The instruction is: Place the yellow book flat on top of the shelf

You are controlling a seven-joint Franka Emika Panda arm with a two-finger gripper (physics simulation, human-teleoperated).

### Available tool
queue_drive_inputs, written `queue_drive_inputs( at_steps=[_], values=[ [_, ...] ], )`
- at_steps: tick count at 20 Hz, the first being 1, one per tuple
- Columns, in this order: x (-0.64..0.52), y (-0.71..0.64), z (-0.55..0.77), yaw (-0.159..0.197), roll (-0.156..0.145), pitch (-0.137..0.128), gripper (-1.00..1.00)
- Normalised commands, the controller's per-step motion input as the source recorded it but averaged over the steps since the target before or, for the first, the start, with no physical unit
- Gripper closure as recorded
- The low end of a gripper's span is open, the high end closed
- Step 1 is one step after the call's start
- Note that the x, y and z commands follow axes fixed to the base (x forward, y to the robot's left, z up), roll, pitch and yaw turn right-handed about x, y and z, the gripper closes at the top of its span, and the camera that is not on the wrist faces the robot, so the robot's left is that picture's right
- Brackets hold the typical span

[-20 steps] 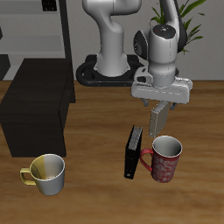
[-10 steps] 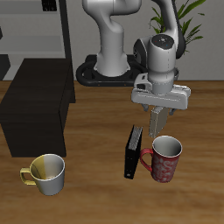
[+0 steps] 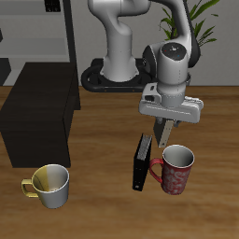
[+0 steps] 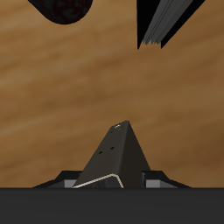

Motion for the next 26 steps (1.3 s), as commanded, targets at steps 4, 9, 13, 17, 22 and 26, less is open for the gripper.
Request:
queue_drive_inputs(
  at_steps=[4,9,13,17,22,26],
  values=[
    [0.01,-0.13,0.13,0.016,-0.011,-0.018,1.0],
    [-0.04,-0.28,0.5,0.051,-0.025,-0.064,1.0],
    [-0.01,-0.45,0.77,0.083,-0.053,-0.089,1.0],
    [0.0,-0.44,0.55,0.07,-0.053,-0.033,1.0],
    [-0.1,-0.41,0.4,0.047,-0.027,-0.032,1.0],
    [-0.1,-0.43,0.52,0.079,-0.067,-0.074,1.0]
  ],
)
